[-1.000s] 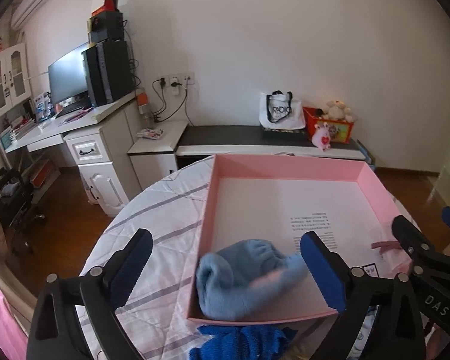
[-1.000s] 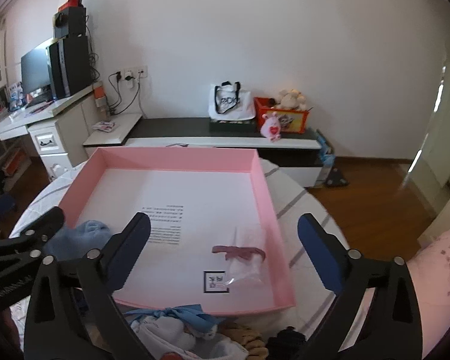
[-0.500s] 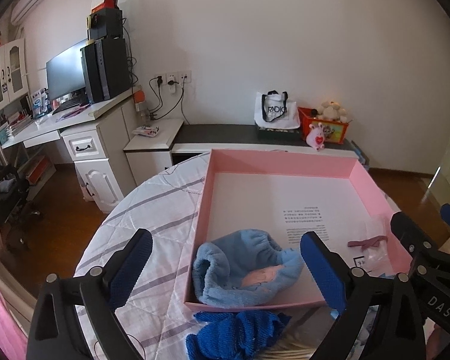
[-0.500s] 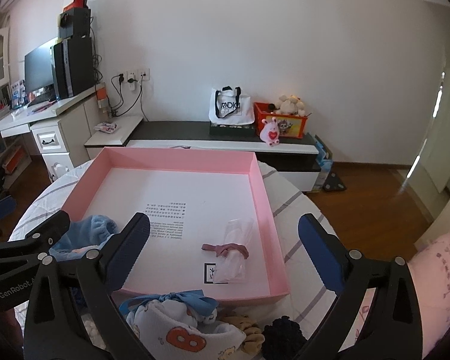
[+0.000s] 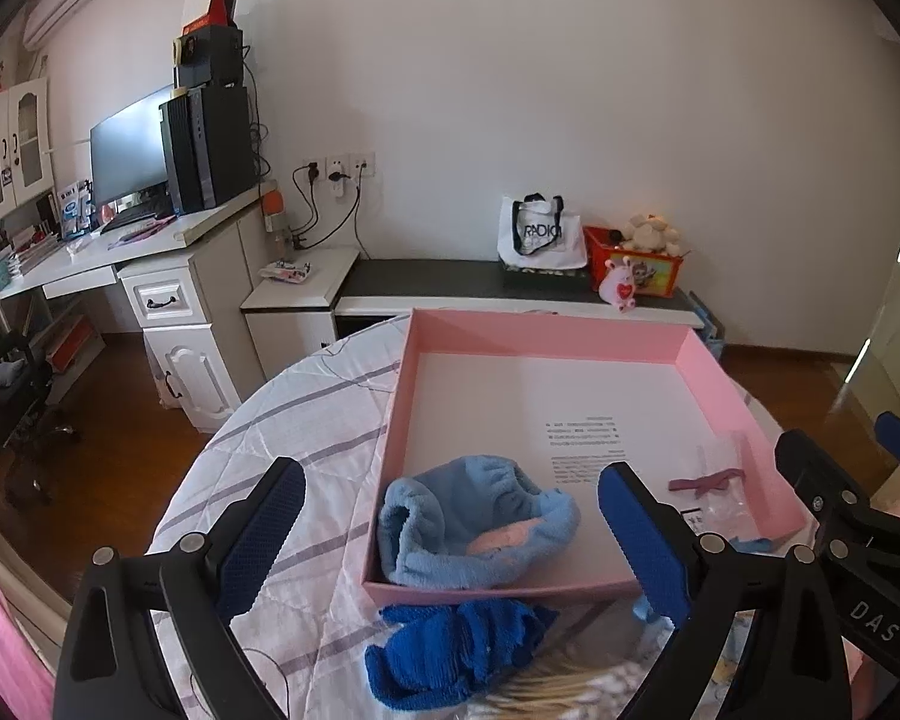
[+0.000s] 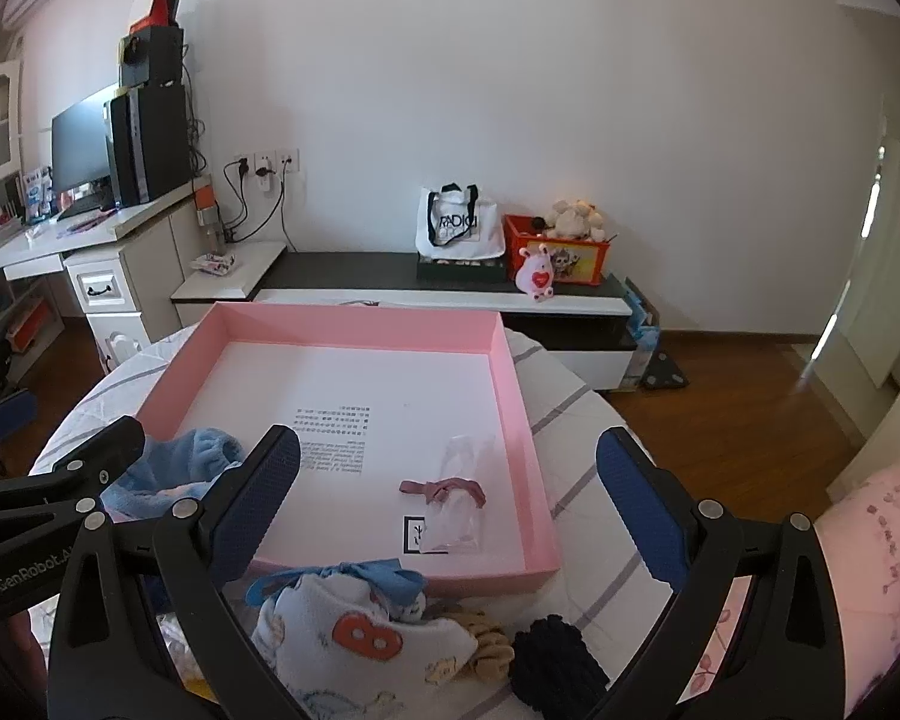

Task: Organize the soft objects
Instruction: 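Withdraw both tools from the pink box back over the table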

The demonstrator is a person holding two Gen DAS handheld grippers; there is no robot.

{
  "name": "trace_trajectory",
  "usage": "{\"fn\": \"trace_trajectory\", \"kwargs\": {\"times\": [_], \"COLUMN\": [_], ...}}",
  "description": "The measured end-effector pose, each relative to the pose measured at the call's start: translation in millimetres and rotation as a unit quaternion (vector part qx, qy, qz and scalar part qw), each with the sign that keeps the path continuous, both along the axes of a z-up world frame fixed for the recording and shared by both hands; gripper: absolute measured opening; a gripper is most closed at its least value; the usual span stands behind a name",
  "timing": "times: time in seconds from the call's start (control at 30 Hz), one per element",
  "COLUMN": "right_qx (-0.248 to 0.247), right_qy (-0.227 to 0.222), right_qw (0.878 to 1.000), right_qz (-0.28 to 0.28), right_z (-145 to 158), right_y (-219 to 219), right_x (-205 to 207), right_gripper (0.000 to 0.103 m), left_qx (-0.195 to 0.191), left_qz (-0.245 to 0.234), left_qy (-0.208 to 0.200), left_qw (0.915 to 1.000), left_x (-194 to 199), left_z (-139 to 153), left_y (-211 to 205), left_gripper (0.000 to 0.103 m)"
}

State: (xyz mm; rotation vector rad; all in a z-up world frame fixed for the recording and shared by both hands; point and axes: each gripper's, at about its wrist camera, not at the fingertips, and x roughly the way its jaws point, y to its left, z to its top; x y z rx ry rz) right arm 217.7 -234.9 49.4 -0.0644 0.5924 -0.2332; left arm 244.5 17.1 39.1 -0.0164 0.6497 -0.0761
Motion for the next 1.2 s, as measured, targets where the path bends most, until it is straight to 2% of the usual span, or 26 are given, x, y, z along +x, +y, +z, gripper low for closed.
{"fn": "trace_trajectory", "kwargs": {"times": [0.23,0.3,0.57,0.73,1.2], "right_qx": [-0.007,-0.008,-0.012,-0.020,-0.033], "right_qy": [-0.015,-0.023,-0.044,-0.062,-0.139], "right_qw": [1.000,1.000,0.999,0.998,0.990], "right_qz": [0.001,0.000,-0.002,0.001,0.019], "right_z": [11.4,15.5,29.8,40.0,74.2], "right_y": [8.2,10.0,15.2,19.2,35.4], "right_x": [-28.6,-40.4,-86.1,-113.8,-179.3], "right_gripper": [0.100,0.103,0.103,0.103,0.103], "left_qx": [-0.005,-0.011,-0.013,-0.014,-0.021], "left_qz": [0.000,-0.001,0.004,0.005,0.006], "left_qy": [-0.026,-0.036,-0.076,-0.097,-0.174], "left_qw": [0.9996,0.9993,0.9970,0.9951,0.9845], "left_x": [-40.0,-56.2,-119.5,-155.2,-231.9], "left_z": [8.5,12.1,19.8,25.4,49.9], "left_y": [3.6,5.9,15.5,13.9,18.1], "left_gripper": [0.096,0.097,0.098,0.102,0.103]}}
